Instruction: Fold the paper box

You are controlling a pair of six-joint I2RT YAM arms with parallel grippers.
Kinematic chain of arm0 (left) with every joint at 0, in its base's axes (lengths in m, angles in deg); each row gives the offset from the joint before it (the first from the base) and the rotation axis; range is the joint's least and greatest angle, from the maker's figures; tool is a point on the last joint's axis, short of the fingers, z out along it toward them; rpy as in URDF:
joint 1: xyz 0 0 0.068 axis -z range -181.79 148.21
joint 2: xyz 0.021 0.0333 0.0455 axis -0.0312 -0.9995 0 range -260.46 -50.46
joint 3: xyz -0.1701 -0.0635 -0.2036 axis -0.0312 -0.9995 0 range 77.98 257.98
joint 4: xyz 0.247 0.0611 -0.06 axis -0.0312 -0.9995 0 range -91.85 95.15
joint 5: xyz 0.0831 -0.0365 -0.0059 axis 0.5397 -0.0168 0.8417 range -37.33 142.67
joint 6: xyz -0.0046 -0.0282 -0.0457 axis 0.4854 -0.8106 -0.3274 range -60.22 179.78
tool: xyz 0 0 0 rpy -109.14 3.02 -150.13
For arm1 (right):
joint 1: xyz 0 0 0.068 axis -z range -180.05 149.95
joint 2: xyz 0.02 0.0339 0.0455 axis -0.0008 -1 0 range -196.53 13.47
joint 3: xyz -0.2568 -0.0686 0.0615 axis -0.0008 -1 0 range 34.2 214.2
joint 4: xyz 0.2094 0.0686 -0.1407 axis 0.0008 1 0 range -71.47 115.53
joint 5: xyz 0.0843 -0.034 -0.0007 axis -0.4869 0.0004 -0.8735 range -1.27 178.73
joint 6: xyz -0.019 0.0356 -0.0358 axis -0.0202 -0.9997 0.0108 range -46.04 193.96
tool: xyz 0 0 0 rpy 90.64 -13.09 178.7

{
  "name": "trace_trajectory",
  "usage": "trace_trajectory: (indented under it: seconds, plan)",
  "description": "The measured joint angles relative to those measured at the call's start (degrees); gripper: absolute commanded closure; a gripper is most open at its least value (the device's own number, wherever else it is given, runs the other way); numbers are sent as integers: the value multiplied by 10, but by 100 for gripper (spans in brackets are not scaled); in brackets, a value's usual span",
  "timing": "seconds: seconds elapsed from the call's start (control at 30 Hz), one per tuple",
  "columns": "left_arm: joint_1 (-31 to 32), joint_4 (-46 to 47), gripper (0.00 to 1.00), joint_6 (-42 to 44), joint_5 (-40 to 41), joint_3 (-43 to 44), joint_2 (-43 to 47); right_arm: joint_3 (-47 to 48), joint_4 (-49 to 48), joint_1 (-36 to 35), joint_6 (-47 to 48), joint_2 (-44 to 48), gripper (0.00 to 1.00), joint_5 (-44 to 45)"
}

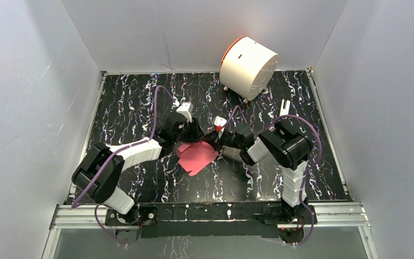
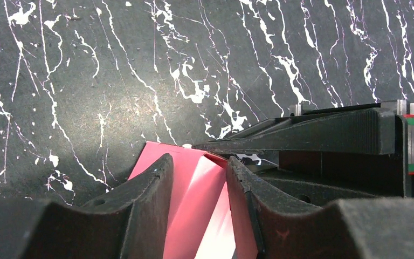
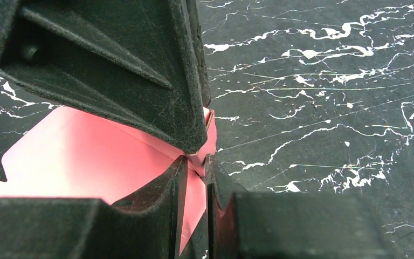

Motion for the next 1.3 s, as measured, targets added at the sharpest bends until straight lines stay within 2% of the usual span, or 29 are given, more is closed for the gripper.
trace_trajectory:
  seconds: [0.3, 0.6, 0.97, 1.17, 1.3]
  plan:
    - [-5, 2, 64, -7, -13, 0, -2, 14, -13, -2, -13, -19, 71, -1]
    - [-50, 33, 64, -53, -95, -11, -15, 23, -27, -3, -26, -31, 82, -4]
    - [-72, 45, 52, -97, -153, -13, -22, 22, -24, -5, -47, -29, 94, 4]
    - [-74, 43, 45, -104, -156, -13, -22, 21, 33, -18, -50, 1, 98, 60]
    - [-75, 25, 44, -105, -141, -14, -17, 28, 85, -35, -49, 22, 99, 113]
